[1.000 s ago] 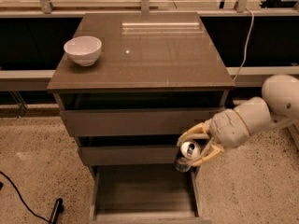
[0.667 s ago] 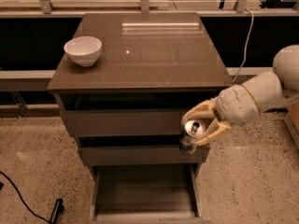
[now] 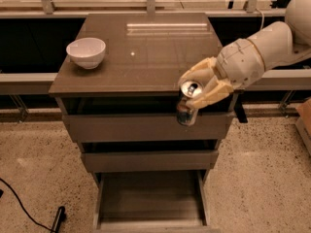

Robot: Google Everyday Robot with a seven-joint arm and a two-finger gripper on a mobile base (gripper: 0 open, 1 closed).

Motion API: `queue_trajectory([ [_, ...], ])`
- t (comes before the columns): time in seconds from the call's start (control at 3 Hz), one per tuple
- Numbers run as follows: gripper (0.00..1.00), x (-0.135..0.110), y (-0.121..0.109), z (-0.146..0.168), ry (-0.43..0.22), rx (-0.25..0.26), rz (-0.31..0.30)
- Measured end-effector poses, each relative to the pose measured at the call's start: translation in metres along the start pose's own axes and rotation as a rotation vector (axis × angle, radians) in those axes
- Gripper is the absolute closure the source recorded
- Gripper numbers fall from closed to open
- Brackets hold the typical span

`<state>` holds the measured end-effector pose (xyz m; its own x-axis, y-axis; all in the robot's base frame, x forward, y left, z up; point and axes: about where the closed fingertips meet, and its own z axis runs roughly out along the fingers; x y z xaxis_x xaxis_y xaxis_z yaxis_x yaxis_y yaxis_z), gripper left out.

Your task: Pick redbull can from bottom drawer and place on counter

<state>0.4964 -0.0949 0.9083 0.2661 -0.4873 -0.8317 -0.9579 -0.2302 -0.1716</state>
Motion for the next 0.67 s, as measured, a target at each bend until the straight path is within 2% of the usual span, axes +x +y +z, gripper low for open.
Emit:
queue_trajectory([
  [0.33, 1.00, -0.011, -0.057, -0.002, -0.013, 0.013, 0.103],
  [0.67, 1.00, -0.025, -0.116, 0.001, -0.014, 0.046, 0.171],
])
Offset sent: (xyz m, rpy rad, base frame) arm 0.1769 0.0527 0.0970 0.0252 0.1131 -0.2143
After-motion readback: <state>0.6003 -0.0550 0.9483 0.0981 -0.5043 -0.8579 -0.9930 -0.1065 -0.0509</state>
